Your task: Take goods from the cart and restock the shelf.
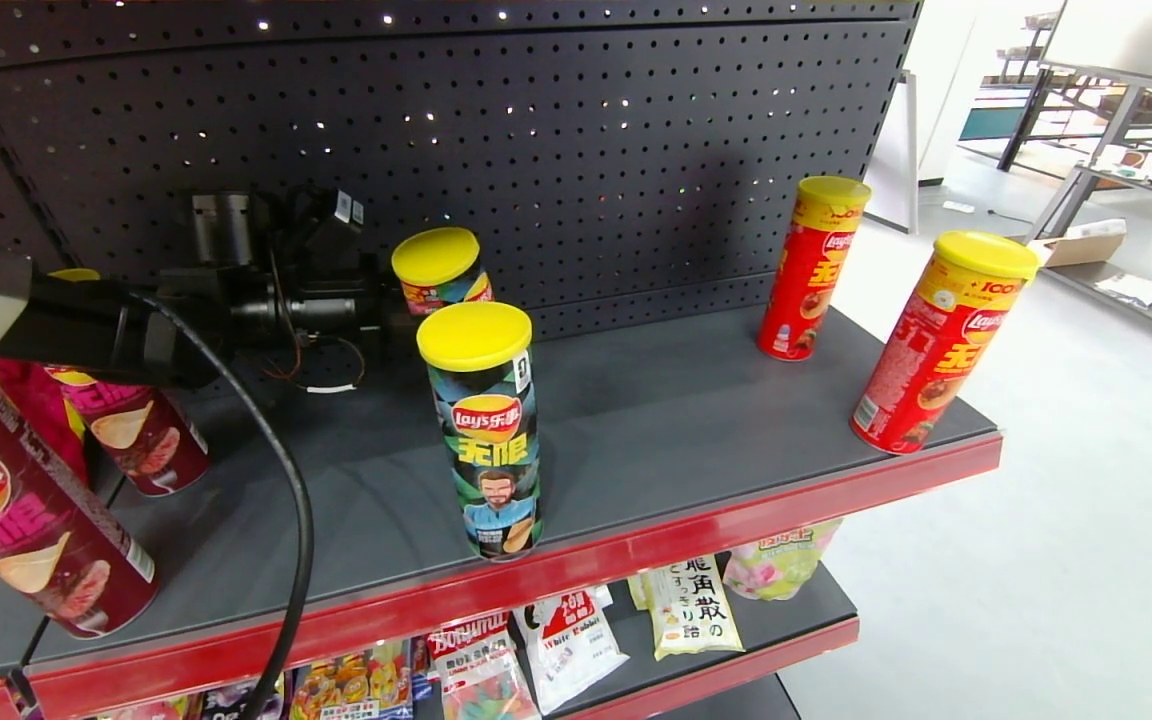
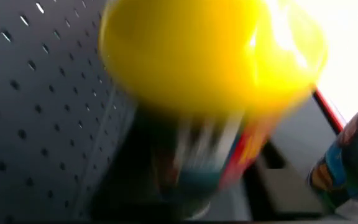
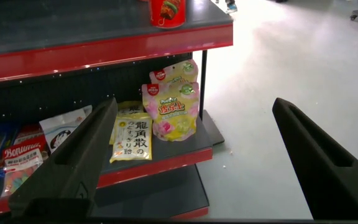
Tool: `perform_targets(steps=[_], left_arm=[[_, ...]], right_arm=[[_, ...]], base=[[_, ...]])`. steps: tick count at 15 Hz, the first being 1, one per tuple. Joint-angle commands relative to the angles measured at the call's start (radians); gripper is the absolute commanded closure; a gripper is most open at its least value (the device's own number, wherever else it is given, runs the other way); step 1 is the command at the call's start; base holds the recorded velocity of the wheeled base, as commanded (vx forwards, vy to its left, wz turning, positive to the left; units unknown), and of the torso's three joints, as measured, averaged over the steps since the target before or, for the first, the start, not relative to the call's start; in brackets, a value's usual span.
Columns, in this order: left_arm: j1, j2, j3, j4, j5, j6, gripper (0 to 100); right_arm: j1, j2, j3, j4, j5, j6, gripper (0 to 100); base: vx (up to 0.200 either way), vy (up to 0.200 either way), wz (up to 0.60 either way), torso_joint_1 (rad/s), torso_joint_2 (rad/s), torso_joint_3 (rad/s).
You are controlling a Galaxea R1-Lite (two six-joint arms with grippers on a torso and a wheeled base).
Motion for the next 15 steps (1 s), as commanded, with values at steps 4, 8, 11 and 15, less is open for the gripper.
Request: perform_targets(steps=[4, 8, 11, 15], left_arm=[[0.0, -0.02, 0.012, 0.005, 0.0, 0.012, 0], [0.011, -0.097, 0.101, 0.006, 0.002, 0.012, 0], [0.022, -0.175, 0.193, 0.006, 0.026, 0.027, 0], [0.063, -0.332, 0.353, 0.003, 0.08, 0.03, 0]], right_arm=[[0.001, 0.001, 0.0, 0.0, 0.0, 0.0, 0], [0.0, 0.001, -0.001, 0.0, 0.0, 0.0, 0], [0.0, 0.001, 0.0, 0.0, 0.0, 0.0, 0], [0.0, 0.001, -0.001, 0.0, 0.0, 0.0, 0]], base=[[0.0, 0.0, 0.0, 0.0, 0.0, 0.0], [0.0, 0.0, 0.0, 0.0, 0.0, 0.0], [0.0, 0.0, 0.0, 0.0, 0.0, 0.0], [0.0, 0.0, 0.0, 0.0, 0.0, 0.0]])
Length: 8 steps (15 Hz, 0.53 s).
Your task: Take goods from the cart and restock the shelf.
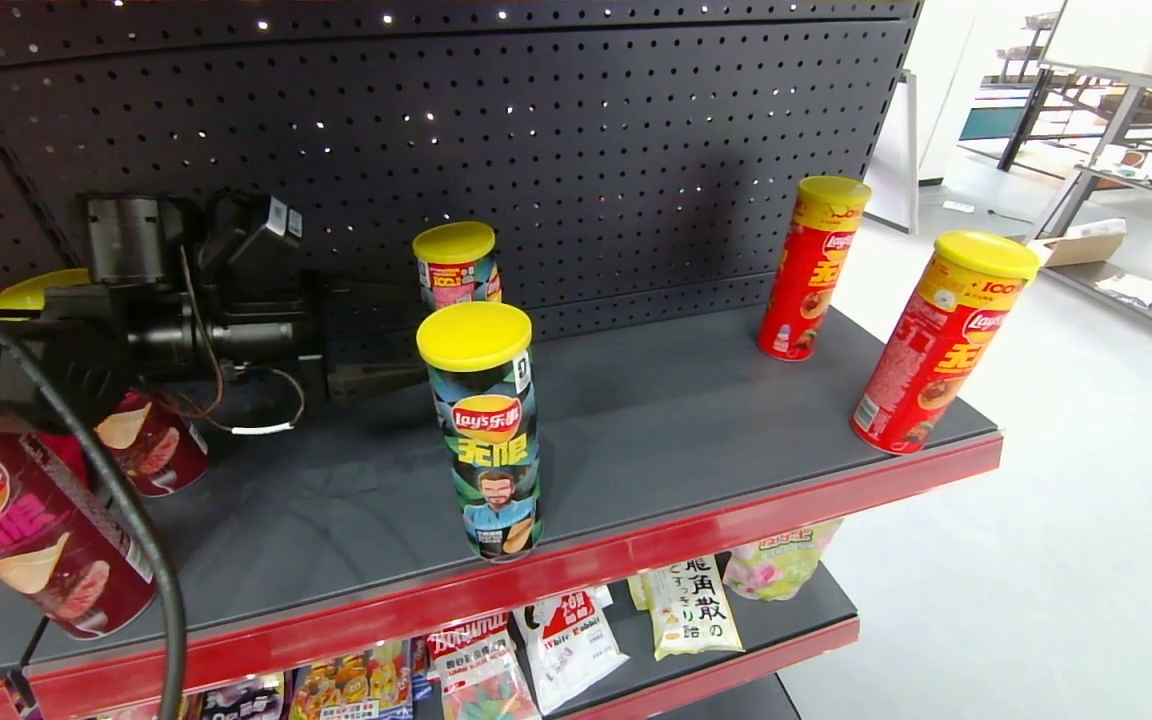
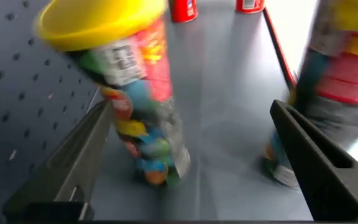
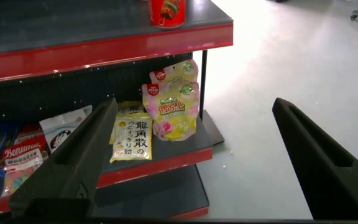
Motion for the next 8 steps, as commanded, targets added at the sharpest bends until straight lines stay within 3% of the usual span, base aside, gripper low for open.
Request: perform_targets(steps=[1, 8], left_arm=[[0.033, -0.093, 0.073, -0.003, 0.009, -0.001, 0], [0.035, -0.128, 0.072, 0.001, 0.011, -0.013, 0]], right_arm=[[0.0, 0.001, 0.0, 0.0, 0.0, 0.0, 0], [0.0, 0.001, -0.001, 0.0, 0.0, 0.0, 0]], base=[[0.0, 0.0, 0.0, 0.0, 0.0, 0.0], [0.0, 0.0, 0.0, 0.0, 0.0, 0.0]])
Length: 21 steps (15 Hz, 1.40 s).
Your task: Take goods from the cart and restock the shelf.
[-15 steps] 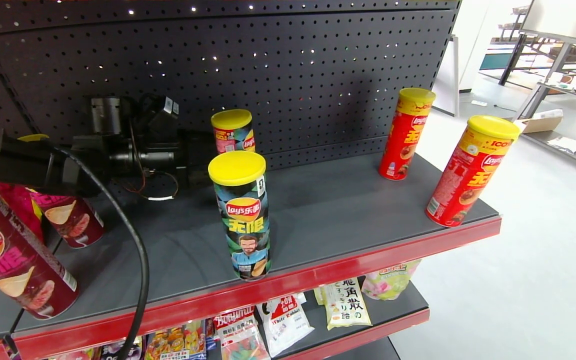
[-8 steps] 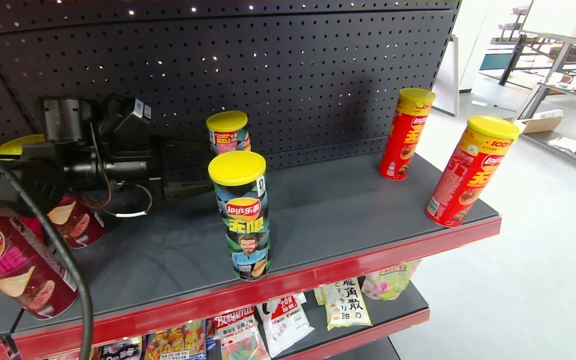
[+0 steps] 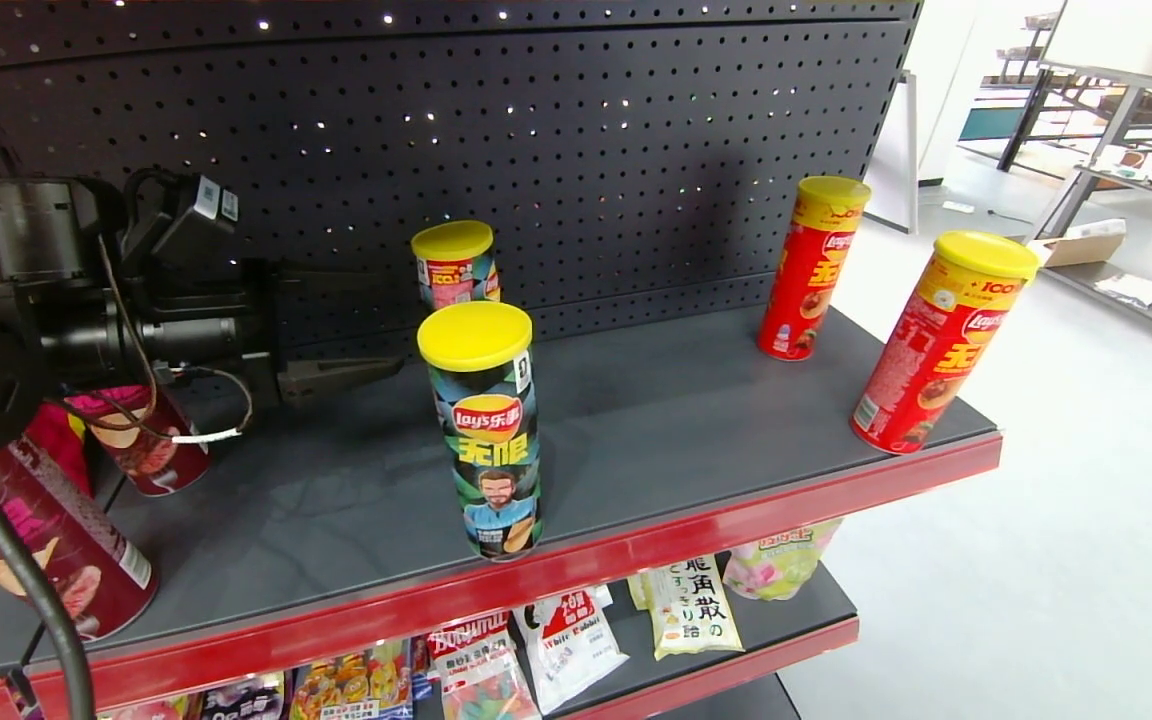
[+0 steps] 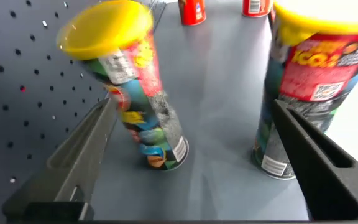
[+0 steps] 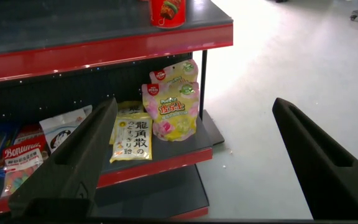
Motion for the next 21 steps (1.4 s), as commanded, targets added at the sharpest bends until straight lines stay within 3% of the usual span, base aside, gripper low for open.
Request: perform_targets(steps=[1, 10, 12, 15, 16, 17, 18, 20, 21], left_arm=[[-0.009, -0.013, -0.001, 0.0, 0.0, -0.001, 0], [-0.027, -0.122, -0.001, 0.002, 0.002, -0.006, 0], [-0.024, -0.191, 0.013, 0.003, 0.023, -0.042, 0], [-0.027, -0.349, 0.058, 0.003, 0.135, -0.208, 0], [-0.03, -0.393, 0.075, 0.005, 0.172, -0.248, 0], [-0.05, -0.487, 0.116, 0.034, 0.258, -0.303, 0], [-0.055, -0.563, 0.144, 0.08, 0.339, -0.331, 0], [-0.058, -0.679, 0.163, 0.169, 0.454, -0.346, 0], [-0.058, -0.751, 0.165, 0.229, 0.56, -0.346, 0]], right_arm=[[0.001, 0.001, -0.001, 0.0, 0.0, 0.0, 0], [0.001, 0.001, 0.0, 0.0, 0.0, 0.0, 0], [0.001, 0.001, -0.001, 0.0, 0.0, 0.0, 0], [0.001, 0.001, 0.0, 0.0, 0.0, 0.0, 0], [0.001, 0.001, -0.001, 0.0, 0.0, 0.0, 0], [0.002, 0.001, 0.0, 0.0, 0.0, 0.0, 0], [0.001, 0.001, -0.001, 0.0, 0.0, 0.0, 0], [0.001, 0.001, -0.001, 0.0, 0.0, 0.0, 0], [0.001, 0.001, -0.001, 0.0, 0.0, 0.0, 0]], base=[[0.0, 0.0, 0.0, 0.0, 0.0, 0.0], [0.0, 0.0, 0.0, 0.0, 0.0, 0.0], [0.0, 0.0, 0.0, 0.0, 0.0, 0.0], [0.0, 0.0, 0.0, 0.0, 0.0, 0.0], [0.0, 0.0, 0.0, 0.0, 0.0, 0.0], [0.0, 0.0, 0.0, 0.0, 0.0, 0.0], [0.0, 0.0, 0.0, 0.0, 0.0, 0.0], [0.0, 0.0, 0.0, 0.0, 0.0, 0.0], [0.0, 0.0, 0.0, 0.0, 0.0, 0.0]])
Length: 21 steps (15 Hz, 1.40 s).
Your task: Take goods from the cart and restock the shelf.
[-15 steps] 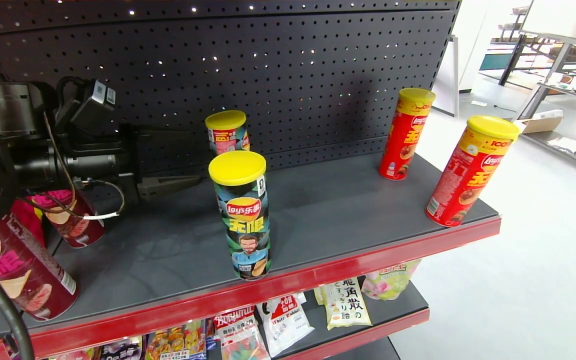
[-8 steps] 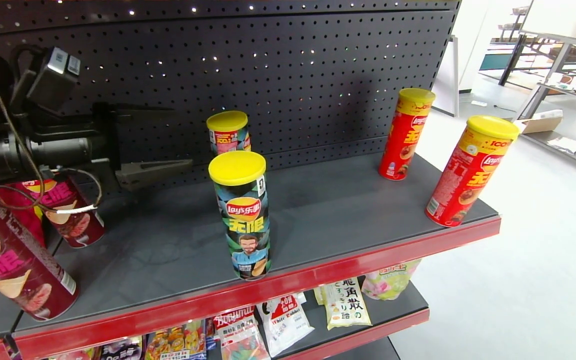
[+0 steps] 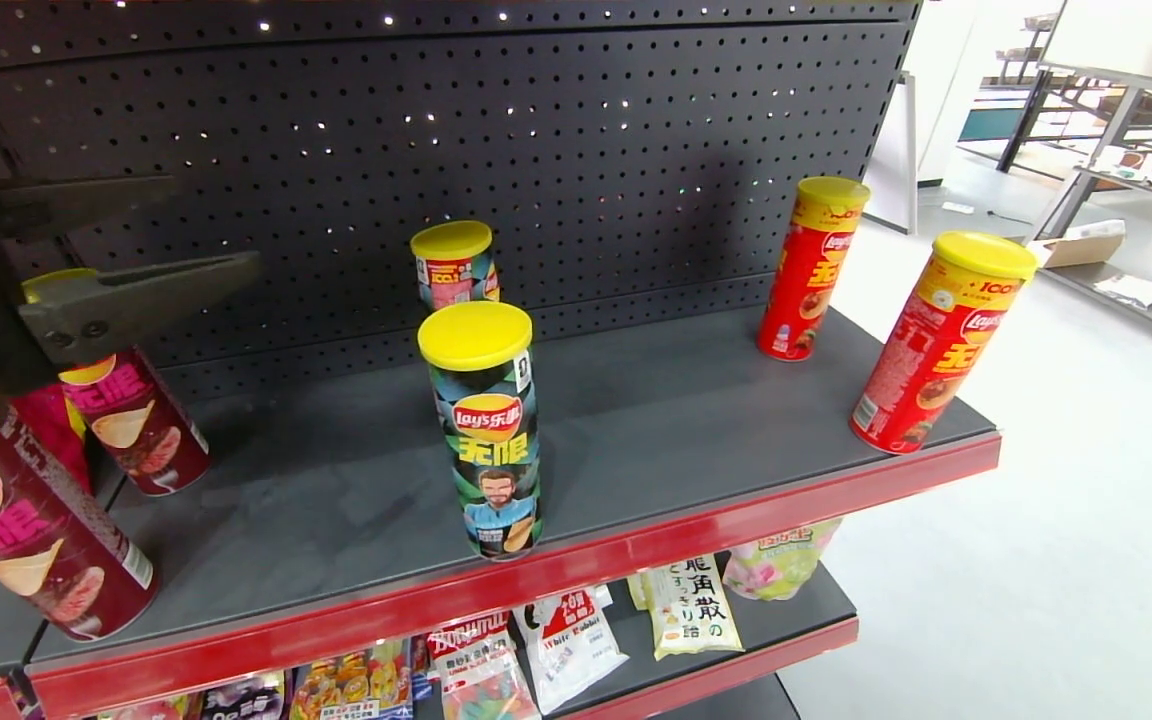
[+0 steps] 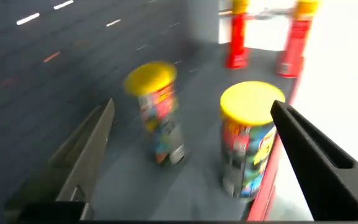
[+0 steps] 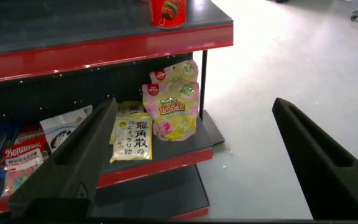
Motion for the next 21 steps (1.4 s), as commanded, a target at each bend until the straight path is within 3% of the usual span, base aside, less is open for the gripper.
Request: perform_targets(steps=[1, 2, 3, 5, 7, 8, 9, 12, 13, 15, 17, 19, 20, 21], left_arm=[[-0.018, -0.262, 0.031, 0.156, 0.244, -0.015, 0], [-0.053, -0.346, 0.048, 0.251, 0.351, -0.019, 0], [-0.071, -0.395, 0.064, 0.307, 0.397, -0.023, 0], [-0.097, -0.569, 0.149, 0.442, 0.449, -0.086, 0], [0.013, -0.581, 0.198, 0.442, 0.557, -0.181, 0], [0.044, -0.596, 0.23, 0.444, 0.572, -0.204, 0], [0.044, -0.647, 0.276, 0.444, 0.567, -0.203, 0], [-0.001, -0.8, 0.417, 0.447, 0.443, -0.196, 0], [0.002, -0.827, 0.456, 0.45, 0.448, -0.196, 0], [0.004, -0.856, 0.505, 0.45, 0.489, -0.193, 0], [0.004, -0.862, 0.569, 0.449, 0.569, -0.158, 0], [0.004, -0.934, 0.658, 0.447, 0.581, -0.138, 0], [0.007, -1.009, 0.701, 0.449, 0.635, -0.13, 0], [0.021, -1.044, 0.727, 0.453, 0.727, -0.129, 0]], right_arm=[[0.001, 0.001, 0.001, 0.0, 0.0, 0.0, 0], [0.0, 0.001, 0.001, 0.0, 0.0, 0.0, 0], [0.0, 0.001, 0.001, 0.0, 0.0, 0.0, 0], [0.0, 0.001, -0.001, 0.0, 0.0, 0.0, 0], [0.0, 0.001, 0.001, 0.0, 0.0, 0.0, 0], [0.0, 0.001, -0.001, 0.0, 0.0, 0.0, 0], [0.0, 0.001, -0.001, 0.0, 0.0, 0.0, 0], [0.0, 0.001, -0.001, 0.0, 0.0, 0.0, 0], [0.0, 0.001, -0.001, 0.0, 0.0, 0.0, 0], [0.0, 0.001, -0.001, 0.0, 0.0, 0.0, 0], [0.001, 0.001, 0.001, 0.0, 0.0, 0.0, 0], [0.001, 0.001, 0.001, 0.0, 0.0, 0.0, 0], [0.0, 0.001, 0.001, 0.0, 0.0, 0.0, 0], [0.0, 0.001, -0.001, 0.0, 0.0, 0.0, 0]], base=[[0.0, 0.0, 0.0, 0.0, 0.0, 0.0], [0.0, 0.0, 0.0, 0.0, 0.0, 0.0], [0.0, 0.0, 0.0, 0.0, 0.0, 0.0], [0.0, 0.0, 0.0, 0.0, 0.0, 0.0], [0.0, 0.0, 0.0, 0.0, 0.0, 0.0], [0.0, 0.0, 0.0, 0.0, 0.0, 0.0], [0.0, 0.0, 0.0, 0.0, 0.0, 0.0], [0.0, 0.0, 0.0, 0.0, 0.0, 0.0], [0.0, 0.0, 0.0, 0.0, 0.0, 0.0], [0.0, 0.0, 0.0, 0.0, 0.0, 0.0], [0.0, 0.0, 0.0, 0.0, 0.0, 0.0], [0.0, 0.0, 0.0, 0.0, 0.0, 0.0], [0.0, 0.0, 0.0, 0.0, 0.0, 0.0], [0.0, 0.0, 0.0, 0.0, 0.0, 0.0]])
